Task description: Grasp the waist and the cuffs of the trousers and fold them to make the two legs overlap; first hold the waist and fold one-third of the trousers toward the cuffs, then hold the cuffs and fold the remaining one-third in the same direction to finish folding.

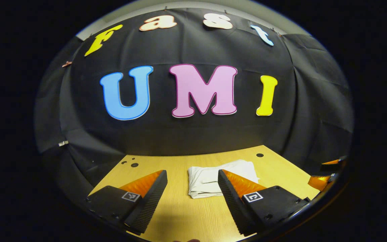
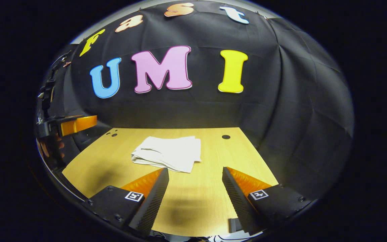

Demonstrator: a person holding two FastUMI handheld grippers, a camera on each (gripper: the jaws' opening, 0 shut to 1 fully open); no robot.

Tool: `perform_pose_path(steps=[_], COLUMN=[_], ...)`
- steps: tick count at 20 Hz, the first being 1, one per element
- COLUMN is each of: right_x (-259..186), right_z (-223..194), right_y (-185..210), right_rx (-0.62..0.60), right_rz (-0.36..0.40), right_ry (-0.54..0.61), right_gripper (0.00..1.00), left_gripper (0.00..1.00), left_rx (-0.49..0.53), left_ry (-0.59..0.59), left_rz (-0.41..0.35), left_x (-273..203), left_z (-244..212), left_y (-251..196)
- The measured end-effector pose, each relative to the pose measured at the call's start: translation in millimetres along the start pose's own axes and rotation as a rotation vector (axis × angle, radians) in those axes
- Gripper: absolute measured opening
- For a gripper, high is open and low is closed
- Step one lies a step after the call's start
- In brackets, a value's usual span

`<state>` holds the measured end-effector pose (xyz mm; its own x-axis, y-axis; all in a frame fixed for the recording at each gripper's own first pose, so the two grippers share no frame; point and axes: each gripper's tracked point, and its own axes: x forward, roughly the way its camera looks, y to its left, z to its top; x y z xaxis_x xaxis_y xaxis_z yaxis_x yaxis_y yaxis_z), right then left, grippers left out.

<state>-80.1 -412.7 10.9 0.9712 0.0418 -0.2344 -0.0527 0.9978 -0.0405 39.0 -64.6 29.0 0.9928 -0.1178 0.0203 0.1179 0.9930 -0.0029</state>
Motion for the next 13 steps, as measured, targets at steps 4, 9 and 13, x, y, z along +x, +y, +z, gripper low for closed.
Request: perform_pose_path(steps=[4, 9, 13], right_x=[-16.4, -23.5, -31.1], right_z=[8.8, -3.4, -14.1], right_y=[36.3, 82.0, 113.6], right_rx=[-0.036, -0.052, -0.053], right_rz=[0.015, 0.052, 0.096], right_ry=[-0.033, -0.023, -0.003], right_gripper=[0.98, 0.98, 0.98], left_gripper=[0.96, 0.96, 0.95], left_rx=[-0.04, -0.02, -0.057], left_ry=[0.012, 0.052, 0.083], left_rz=[0.052, 0.11, 0.102], left_x=[-50.7, -86.1, -98.5], left_z=[-28.2, -75.9, -87.5], left_y=[43.1, 78.3, 80.0])
